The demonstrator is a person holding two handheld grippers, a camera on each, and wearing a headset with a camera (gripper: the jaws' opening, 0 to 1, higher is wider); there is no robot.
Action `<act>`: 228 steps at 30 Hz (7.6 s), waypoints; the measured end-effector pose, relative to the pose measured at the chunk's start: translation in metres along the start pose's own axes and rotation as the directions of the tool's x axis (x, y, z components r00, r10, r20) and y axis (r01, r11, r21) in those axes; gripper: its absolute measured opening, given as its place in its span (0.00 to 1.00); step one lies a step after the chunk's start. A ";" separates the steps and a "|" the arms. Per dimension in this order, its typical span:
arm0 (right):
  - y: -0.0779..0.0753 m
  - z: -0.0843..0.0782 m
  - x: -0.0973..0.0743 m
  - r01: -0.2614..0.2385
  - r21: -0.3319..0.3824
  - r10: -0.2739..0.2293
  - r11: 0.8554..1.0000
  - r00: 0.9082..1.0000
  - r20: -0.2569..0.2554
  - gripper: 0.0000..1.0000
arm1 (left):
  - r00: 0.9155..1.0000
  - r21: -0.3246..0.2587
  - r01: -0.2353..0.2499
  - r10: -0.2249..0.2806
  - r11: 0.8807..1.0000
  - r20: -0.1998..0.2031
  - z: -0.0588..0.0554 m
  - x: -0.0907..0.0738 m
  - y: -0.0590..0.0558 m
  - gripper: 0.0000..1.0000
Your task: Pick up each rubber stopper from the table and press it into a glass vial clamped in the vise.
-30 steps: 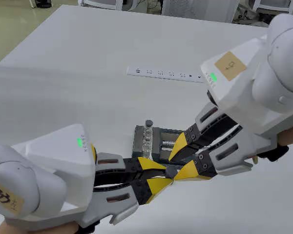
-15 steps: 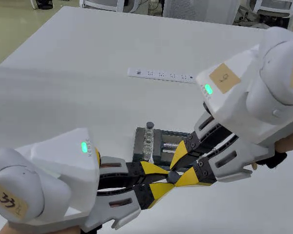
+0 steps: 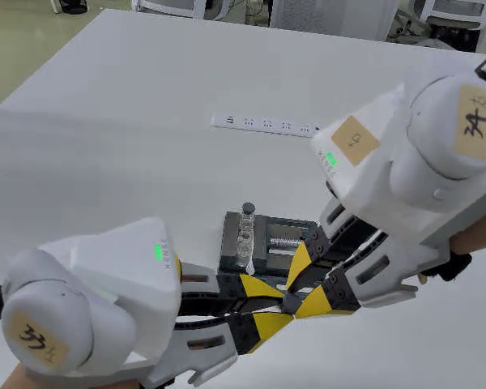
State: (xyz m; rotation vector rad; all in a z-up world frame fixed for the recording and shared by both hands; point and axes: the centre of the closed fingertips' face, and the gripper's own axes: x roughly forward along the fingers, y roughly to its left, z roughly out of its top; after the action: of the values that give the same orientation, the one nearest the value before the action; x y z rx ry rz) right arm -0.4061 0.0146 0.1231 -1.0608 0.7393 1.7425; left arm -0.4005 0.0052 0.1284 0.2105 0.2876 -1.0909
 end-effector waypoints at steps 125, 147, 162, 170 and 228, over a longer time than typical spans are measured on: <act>-0.171 -0.055 0.072 -0.126 -0.345 0.012 0.930 0.949 -0.314 0.05 | 0.938 -0.417 -0.332 0.343 0.846 -0.052 -0.080 -0.046 0.079 0.89; -0.171 -0.054 0.076 -0.051 -0.093 0.018 0.994 0.946 -0.322 0.04 | 0.947 -0.417 -0.305 0.317 0.856 -0.042 -0.078 -0.038 0.075 0.88; -0.165 -0.051 0.075 -0.018 -0.027 0.009 0.999 0.947 -0.322 0.05 | 0.950 -0.417 -0.297 0.310 0.859 -0.037 -0.074 -0.036 0.074 0.86; -0.173 -0.050 0.075 -0.023 -0.082 -0.005 0.996 0.946 -0.323 0.06 | 0.949 -0.420 -0.300 0.313 0.857 -0.039 -0.074 -0.037 0.074 0.86; -0.169 -0.050 0.072 -0.026 -0.015 0.021 1.000 0.956 -0.291 0.00 | 0.955 -0.436 -0.283 0.294 0.854 -0.044 -0.079 -0.034 0.075 0.84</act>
State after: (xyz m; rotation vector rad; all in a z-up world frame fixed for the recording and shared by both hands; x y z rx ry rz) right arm -0.2466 0.0663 0.0326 -1.3444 0.9216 1.6330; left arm -0.3580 0.0918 0.0668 -0.1619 0.4575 -0.7047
